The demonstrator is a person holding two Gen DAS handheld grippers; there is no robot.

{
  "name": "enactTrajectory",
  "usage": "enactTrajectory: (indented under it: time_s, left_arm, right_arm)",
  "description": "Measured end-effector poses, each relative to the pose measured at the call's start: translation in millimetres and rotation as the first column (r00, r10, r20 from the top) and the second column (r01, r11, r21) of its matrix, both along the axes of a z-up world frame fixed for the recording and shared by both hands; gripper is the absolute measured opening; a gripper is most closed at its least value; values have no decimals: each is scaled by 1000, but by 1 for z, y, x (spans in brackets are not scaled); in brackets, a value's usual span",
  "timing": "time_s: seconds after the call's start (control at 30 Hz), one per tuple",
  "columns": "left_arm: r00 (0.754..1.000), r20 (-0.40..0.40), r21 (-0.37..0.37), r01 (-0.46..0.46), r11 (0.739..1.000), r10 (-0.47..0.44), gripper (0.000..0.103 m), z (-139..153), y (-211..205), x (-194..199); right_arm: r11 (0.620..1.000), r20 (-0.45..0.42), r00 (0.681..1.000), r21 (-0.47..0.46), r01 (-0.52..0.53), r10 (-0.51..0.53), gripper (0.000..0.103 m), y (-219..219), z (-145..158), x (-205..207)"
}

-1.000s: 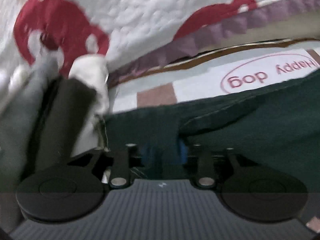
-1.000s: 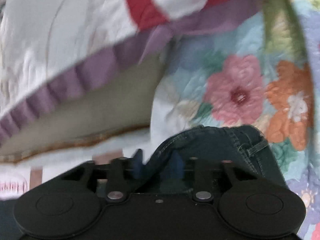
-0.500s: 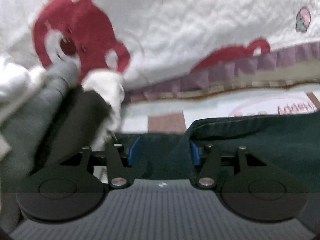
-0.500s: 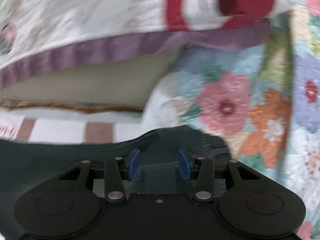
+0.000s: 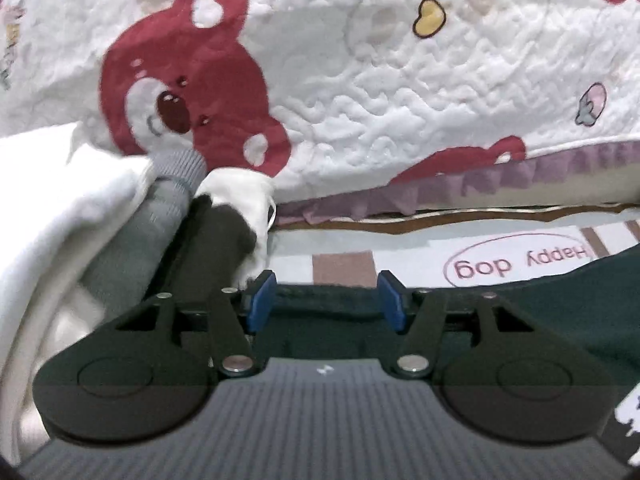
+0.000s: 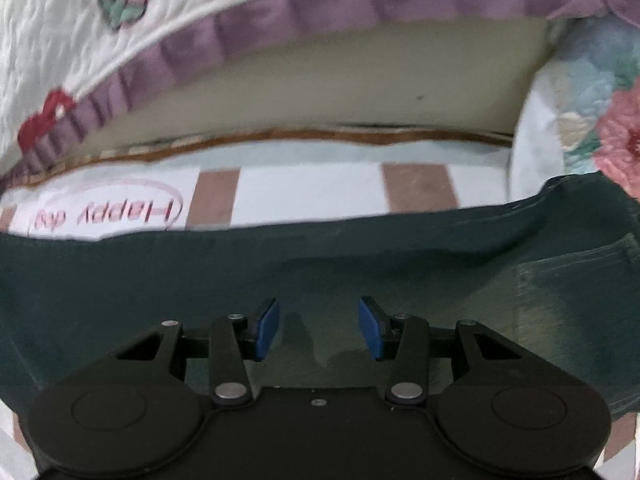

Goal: Fold clothes

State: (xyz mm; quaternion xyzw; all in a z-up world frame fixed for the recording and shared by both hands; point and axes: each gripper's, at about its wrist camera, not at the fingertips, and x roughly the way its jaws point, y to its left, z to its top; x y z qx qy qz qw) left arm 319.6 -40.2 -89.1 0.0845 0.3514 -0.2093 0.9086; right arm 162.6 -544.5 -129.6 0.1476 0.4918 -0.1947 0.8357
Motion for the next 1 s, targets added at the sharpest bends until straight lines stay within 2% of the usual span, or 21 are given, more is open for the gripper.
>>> enactTrajectory:
  time_s: [0.07,0.1,0.17,0.27,0.33,0.43,0.5,0.53,0.63,0.77,0.8,0.9,0.93,1.0]
  left_arm:
    - [999,-15,-3,-38,999,38,67,-3,5,-23]
    - [996,-58,-8,-69,998,68,68,-9,9,-36]
    - [978,-176,-30,-119,992,112,68,-24,20,-58]
    - [940,-290,-120,-223,967,181,68,-38,43,-85]
    - [922,-332,-177,-269,947,200,68,-44,55,-92]
    - [907,-360,-228,-314,922,220,66,-50,61,-92]
    - [909,-353,-238,-319,917,224,64,-51,61,-93]
    - [910,-347,-235,-321,918,229,62,-51,60,-95]
    - [894,-371,-229,-349,909,250,55,-56,60,-96]
    - [873,-427,-262,-371,891,238,54,-66,60,-95]
    - [872,-427,-256,-373,892,242,54,-68,59,-96]
    - [883,-396,-234,-363,902,252,54,-69,52,-97]
    - [887,-390,-236,-356,904,248,54,-68,49,-97]
    - [895,-377,-241,-343,908,238,55,-67,45,-98]
  right_arm:
    - [1000,-26,1000,6,-4,4,48,6,-9,-2]
    - [1000,-31,999,-8,-13,13,48,10,-12,-5]
    - [994,-19,998,-93,-60,59,48,23,-12,-18]
    - [965,-3,991,-229,-130,133,49,43,-11,-39]
    - [939,48,981,-304,-164,187,49,61,-6,-61]
    - [921,138,950,-319,-224,279,47,92,1,-91]
    - [890,151,919,-346,-295,363,25,117,3,-100]
    - [877,157,903,-353,-326,399,0,129,4,-102]
    - [855,197,855,-324,-404,479,0,159,7,-103]
    - [773,108,807,-385,-504,581,1,199,-5,-99]
    - [747,71,800,-415,-519,595,5,205,-10,-101]
    - [679,-34,786,-481,-554,617,29,215,-25,-111]
    - [666,-59,785,-492,-560,617,39,216,-30,-115]
    - [664,-87,796,-500,-555,599,44,211,-34,-118]
